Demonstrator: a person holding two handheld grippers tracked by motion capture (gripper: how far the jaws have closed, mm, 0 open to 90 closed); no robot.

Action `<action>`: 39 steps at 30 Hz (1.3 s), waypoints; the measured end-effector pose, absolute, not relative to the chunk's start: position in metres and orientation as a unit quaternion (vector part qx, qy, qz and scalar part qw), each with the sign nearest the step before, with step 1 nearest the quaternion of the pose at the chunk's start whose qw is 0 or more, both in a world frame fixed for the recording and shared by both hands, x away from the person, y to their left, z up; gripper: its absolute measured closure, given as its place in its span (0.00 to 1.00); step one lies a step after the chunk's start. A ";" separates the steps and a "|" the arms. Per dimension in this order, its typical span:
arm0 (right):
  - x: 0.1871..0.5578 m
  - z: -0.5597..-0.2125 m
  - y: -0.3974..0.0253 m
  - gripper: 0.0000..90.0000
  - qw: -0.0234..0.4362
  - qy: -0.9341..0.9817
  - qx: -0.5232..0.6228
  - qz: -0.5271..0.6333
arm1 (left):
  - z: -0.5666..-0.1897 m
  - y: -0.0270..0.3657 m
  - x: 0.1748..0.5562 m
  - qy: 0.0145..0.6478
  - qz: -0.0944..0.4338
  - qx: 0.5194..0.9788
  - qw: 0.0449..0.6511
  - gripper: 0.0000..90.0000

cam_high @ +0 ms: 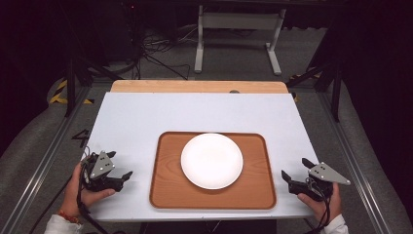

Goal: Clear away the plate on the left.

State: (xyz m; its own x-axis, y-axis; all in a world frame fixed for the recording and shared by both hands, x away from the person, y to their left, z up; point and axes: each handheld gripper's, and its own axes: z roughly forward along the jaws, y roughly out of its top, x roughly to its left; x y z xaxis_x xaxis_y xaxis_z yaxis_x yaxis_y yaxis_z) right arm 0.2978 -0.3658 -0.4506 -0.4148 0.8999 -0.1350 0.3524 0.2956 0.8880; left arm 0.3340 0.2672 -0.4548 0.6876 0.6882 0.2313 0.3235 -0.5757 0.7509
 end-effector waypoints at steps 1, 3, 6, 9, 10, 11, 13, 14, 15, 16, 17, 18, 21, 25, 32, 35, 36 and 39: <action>0.298 -0.451 -0.366 0.14 0.332 0.733 0.427 0.412 | -0.455 0.269 0.332 0.299 0.260 0.846 0.356 0.14; 0.298 -0.450 -0.366 0.14 0.333 0.733 0.426 0.413 | -0.454 0.273 0.327 0.306 0.254 0.839 0.372 0.14; 0.297 -0.450 -0.366 0.14 0.333 0.734 0.425 0.412 | -0.452 0.278 0.323 0.314 0.248 0.827 0.394 0.14; 0.297 -0.450 -0.366 0.14 0.333 0.734 0.424 0.412 | -0.453 0.284 0.322 0.322 0.241 0.821 0.405 0.13; 0.298 -0.450 -0.366 0.14 0.333 0.734 0.424 0.413 | -0.453 0.285 0.322 0.324 0.238 0.820 0.407 0.13; 0.298 -0.450 -0.366 0.14 0.333 0.734 0.424 0.414 | -0.454 0.287 0.322 0.328 0.236 0.817 0.411 0.13; 0.298 -0.451 -0.366 0.14 0.332 0.735 0.422 0.413 | -0.454 0.289 0.323 0.330 0.234 0.815 0.414 0.12; 0.298 -0.451 -0.366 0.14 0.332 0.736 0.421 0.413 | -0.454 0.289 0.323 0.333 0.231 0.814 0.416 0.13; 0.298 -0.451 -0.365 0.14 0.333 0.736 0.421 0.413 | -0.453 0.289 0.323 0.334 0.231 0.814 0.416 0.13; 0.297 -0.451 -0.365 0.14 0.333 0.736 0.421 0.412 | -0.453 0.289 0.323 0.333 0.232 0.813 0.417 0.12; 0.297 -0.451 -0.366 0.14 0.334 0.736 0.420 0.412 | -0.453 0.289 0.323 0.332 0.230 0.813 0.420 0.13; 0.296 -0.450 -0.366 0.14 0.334 0.736 0.420 0.412 | -0.452 0.288 0.323 0.331 0.232 0.815 0.416 0.12; 0.296 -0.450 -0.366 0.14 0.336 0.735 0.422 0.412 | -0.452 0.289 0.323 0.328 0.234 0.813 0.419 0.13; 0.295 -0.449 -0.362 0.14 0.339 0.738 0.416 0.408 | -0.452 0.292 0.321 0.331 0.233 0.809 0.427 0.13; 0.295 -0.449 -0.362 0.14 0.340 0.738 0.417 0.408 | -0.451 0.290 0.321 0.327 0.233 0.807 0.432 0.13; 0.296 -0.450 -0.362 0.14 0.339 0.739 0.417 0.407 | -0.451 0.289 0.321 0.326 0.233 0.811 0.427 0.13; 0.296 -0.450 -0.362 0.14 0.338 0.739 0.417 0.407 | -0.451 0.288 0.321 0.327 0.233 0.811 0.426 0.13; 0.296 -0.450 -0.362 0.14 0.338 0.738 0.417 0.408 | -0.452 0.287 0.321 0.327 0.231 0.811 0.425 0.13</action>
